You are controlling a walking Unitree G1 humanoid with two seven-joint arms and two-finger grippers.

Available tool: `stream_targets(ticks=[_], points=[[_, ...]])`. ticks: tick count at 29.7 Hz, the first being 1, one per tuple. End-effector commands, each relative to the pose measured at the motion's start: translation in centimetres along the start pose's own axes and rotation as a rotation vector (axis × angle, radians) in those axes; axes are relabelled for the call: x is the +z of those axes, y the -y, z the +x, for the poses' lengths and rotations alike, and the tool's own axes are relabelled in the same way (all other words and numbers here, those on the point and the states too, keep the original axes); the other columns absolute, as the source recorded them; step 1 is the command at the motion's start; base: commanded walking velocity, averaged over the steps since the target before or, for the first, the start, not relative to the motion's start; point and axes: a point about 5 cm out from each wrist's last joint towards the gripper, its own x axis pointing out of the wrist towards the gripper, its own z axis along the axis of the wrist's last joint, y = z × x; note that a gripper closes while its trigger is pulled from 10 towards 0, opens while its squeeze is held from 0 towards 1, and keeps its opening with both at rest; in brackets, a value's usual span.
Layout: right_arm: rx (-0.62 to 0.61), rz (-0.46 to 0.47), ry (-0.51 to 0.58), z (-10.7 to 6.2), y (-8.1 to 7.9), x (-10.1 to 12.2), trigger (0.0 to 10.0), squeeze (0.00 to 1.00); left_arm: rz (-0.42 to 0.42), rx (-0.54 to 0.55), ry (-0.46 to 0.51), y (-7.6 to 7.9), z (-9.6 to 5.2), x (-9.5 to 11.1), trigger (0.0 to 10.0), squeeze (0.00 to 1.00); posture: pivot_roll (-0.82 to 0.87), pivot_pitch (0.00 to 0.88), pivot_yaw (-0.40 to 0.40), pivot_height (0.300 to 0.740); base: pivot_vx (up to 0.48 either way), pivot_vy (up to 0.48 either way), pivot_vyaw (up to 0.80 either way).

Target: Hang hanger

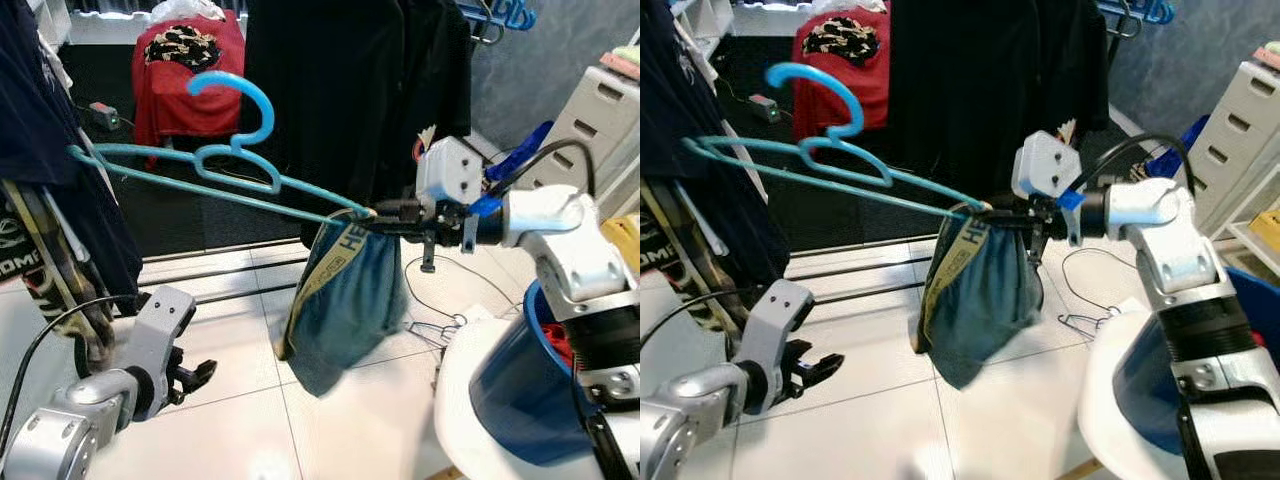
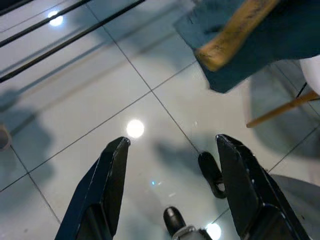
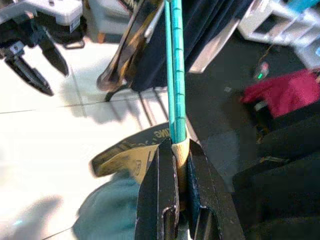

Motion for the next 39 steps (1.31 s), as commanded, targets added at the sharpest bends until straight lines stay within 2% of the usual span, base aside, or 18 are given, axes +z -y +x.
stream_targets(ticks=[1,4,6,8,9,10,13,15,16,17,19,21,25,28,31,37,38,39], points=[[0.016,-0.003,-0.017,0.1,0.1,-0.3,10.0,0.0,-0.007,-0.013,-0.025,0.8,0.5,-0.4,10.0,0.0,-0.09,0.259,-0.137,0.74,0.0,0.0,0.0],[0.017,0.024,-0.017,0.3,0.5,-0.6,10.0,0.0,0.087,-0.05,-0.023,2.6,1.9,0.0,10.0,0.0,-0.09,0.267,-0.158,0.74,0.0,0.0,0.0],[0.024,0.022,-0.018,0.5,0.9,-0.5,10.0,0.0,0.169,-0.095,-0.015,4.4,3.2,0.5,10.0,0.0,-0.11,0.274,-0.171,0.74,0.0,0.0,0.0],[0.031,0.019,-0.013,0.6,1.0,-0.3,10.0,0.0,0.211,-0.12,-0.016,5.7,4.3,0.7,10.0,0.0,-0.11,0.275,-0.177,0.74,0.0,0.0,0.0],[0.031,0.019,-0.013,0.6,1.0,-0.3,10.0,0.0,0.211,-0.12,-0.016,5.7,4.3,0.7,10.0,0.0,-0.11,0.275,-0.177,0.74,0.0,0.0,0.0],[0.038,0.017,-0.006,0.6,1.1,-0.1,10.0,0.0,0.225,-0.13,-0.023,6.4,5.2,0.7,10.0,0.0,-0.11,0.275,-0.177,0.74,0.0,0.0,0.0],[0.042,0.018,-0.001,0.6,1.1,-0.1,10.0,0.0,0.238,-0.134,-0.026,6.8,5.6,0.6,10.0,0.0,-0.11,0.277,-0.177,0.74,0.0,0.0,0.0],[0.046,0.039,0.024,0.7,0.4,-0.1,10.0,0.0,0.279,-0.14,-0.019,7.8,6.8,0.4,10.0,0.0,-0.13,0.278,-0.165,0.74,0.0,0.0,0.0],[0.046,0.039,0.024,0.7,0.4,-0.1,10.0,0.0,0.279,-0.14,-0.019,7.8,6.8,0.4,10.0,0.0,-0.13,0.278,-0.165,0.74,0.0,0.0,0.0],[0.04,0.058,0.054,1.0,-0.3,-0.1,10.0,0.0,0.276,-0.135,-0.019,7.8,7.1,0.3,10.0,0.0,-0.14,0.282,-0.152,0.74,0.0,0.0,0.0],[0.039,0.081,0.101,1.8,-2.0,-0.2,10.0,0.0,0.273,-0.108,-0.021,7.0,6.9,0.4,10.0,0.0,-0.12,0.285,-0.145,0.74,0.0,0.0,0.0],[0.039,0.085,0.112,2.0,-2.4,-0.2,10.0,0.0,0.274,-0.101,-0.021,6.8,6.8,0.5,10.0,0.0,-0.12,0.285,-0.145,0.74,0.0,0.0,0.0],[0.016,0.141,0.217,5.1,-6.2,-0.3,10.0,0.0,0.277,0.041,-0.044,1.7,3.4,0.1,10.0,0.0,-0.05,0.287,-0.124,0.74,0.0,0.0,0.0],[0.018,0.163,0.241,5.7,-6.5,-0.2,10.0,0.0,0.266,0.07,-0.05,0.6,2.6,-0.2,10.0,0.0,-0.04,0.287,-0.126,0.74,0.0,0.0,0.0],[0.037,0.191,0.286,7.2,-7.1,0.2,10.0,0.0,0.196,0.128,-0.078,-1.3,0.9,-1.8,10.0,0.0,-0.02,0.283,-0.154,0.74,0.0,0.0,0.0],[0.051,0.205,0.307,7.7,-7.4,0.8,10.0,0.0,0.17,0.172,-0.083,-2.1,0.0,-3.2,10.0,0.0,-0.02,0.281,-0.167,0.74,0.0,0.0,0.0],[0.076,0.212,0.319,8.0,-7.2,1.1,10.0,0.0,0.126,0.198,-0.087,-2.2,-0.2,-4.0,10.0,0.0,-0.04,0.272,-0.205,0.74,0.0,0.0,0.0],[0.095,0.218,0.328,8.2,-7.1,1.3,10.0,0.0,0.094,0.218,-0.092,-2.3,-0.4,-4.5,10.0,0.0,-0.04,0.272,-0.205,0.74,0.0,0.0,0.0]])
